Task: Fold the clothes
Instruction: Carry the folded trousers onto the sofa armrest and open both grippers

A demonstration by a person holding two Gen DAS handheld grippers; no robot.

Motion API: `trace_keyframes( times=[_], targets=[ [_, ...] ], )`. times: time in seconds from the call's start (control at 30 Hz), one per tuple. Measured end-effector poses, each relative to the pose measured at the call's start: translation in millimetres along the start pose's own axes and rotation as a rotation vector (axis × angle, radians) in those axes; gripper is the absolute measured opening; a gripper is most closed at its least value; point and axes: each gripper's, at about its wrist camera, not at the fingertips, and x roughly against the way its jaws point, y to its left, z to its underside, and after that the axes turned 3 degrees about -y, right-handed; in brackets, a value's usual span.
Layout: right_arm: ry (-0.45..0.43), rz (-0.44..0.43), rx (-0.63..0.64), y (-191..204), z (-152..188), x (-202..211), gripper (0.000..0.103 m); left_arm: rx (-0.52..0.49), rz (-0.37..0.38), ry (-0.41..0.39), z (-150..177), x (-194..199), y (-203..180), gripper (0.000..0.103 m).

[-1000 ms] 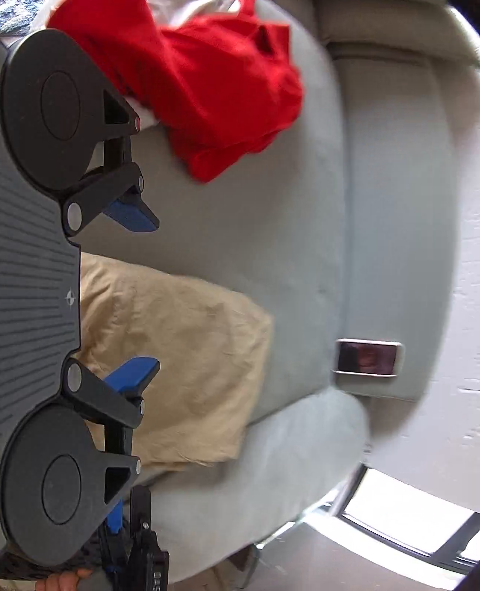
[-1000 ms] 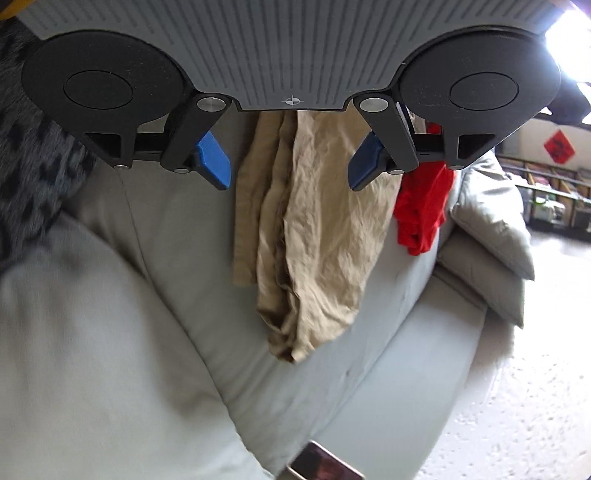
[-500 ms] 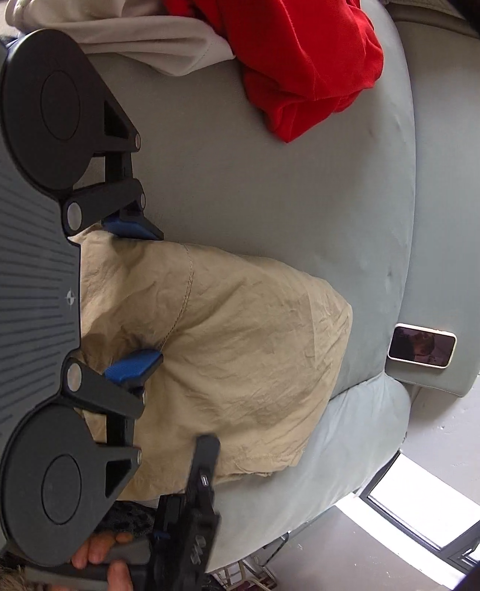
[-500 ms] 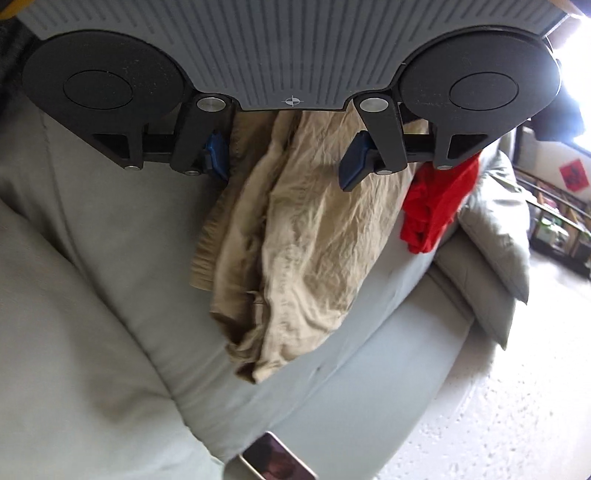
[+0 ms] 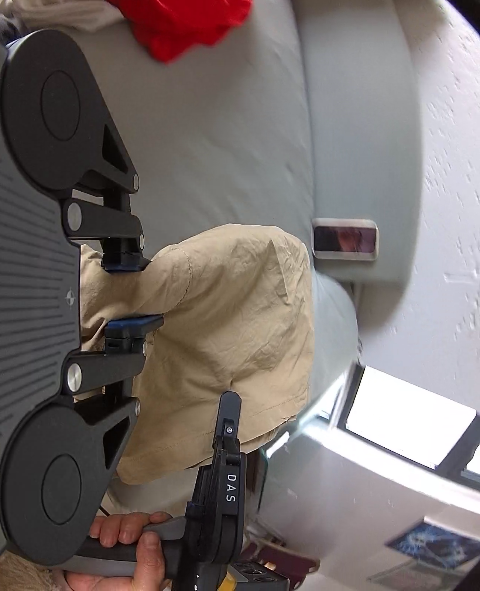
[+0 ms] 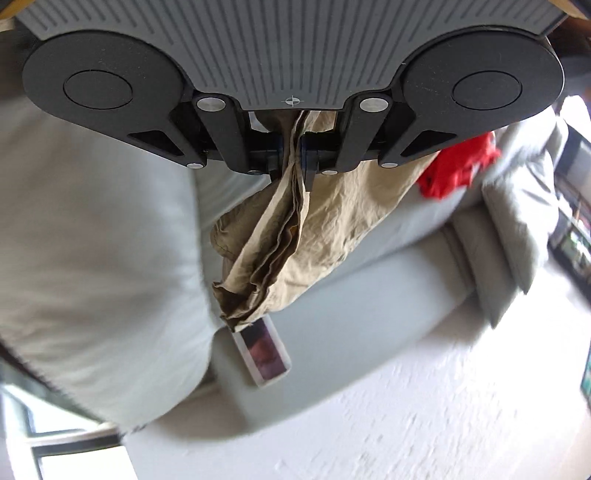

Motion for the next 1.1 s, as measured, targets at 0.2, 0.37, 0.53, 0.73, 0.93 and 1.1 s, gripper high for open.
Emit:
trace_keyframes(
  times=[0.2,0.37,0.53,0.73,0.93,1.1],
  targets=[
    [-0.137,0.098,-0.103,-58,-41,123,0.008,-0.042,0.219,0.030,-24,-6,-94,0.021],
    [-0.251,0.223,-0.030,-83,-61,214,0.008,0.014,0.398,0.110,-33,-31,-149,0.021],
    [-0.260,0.319,0.033,-118,-75,218,0.009,-0.062,0.375,0.081,-28,-74,-178,0.021],
    [-0.236,0.317,0.092,-148,-87,145,0.008,-0.111,0.194,-0.014,-24,-121,-172,0.021],
    [-0.066,0.344,0.012,-202,-86,42,0.011,0.017,0.068,0.185,-7,-220,-142,0.031],
    [-0.070,0.411,0.029,-217,-79,16,0.012,-0.154,0.066,0.062,-8,-205,-156,0.029]
  ],
)
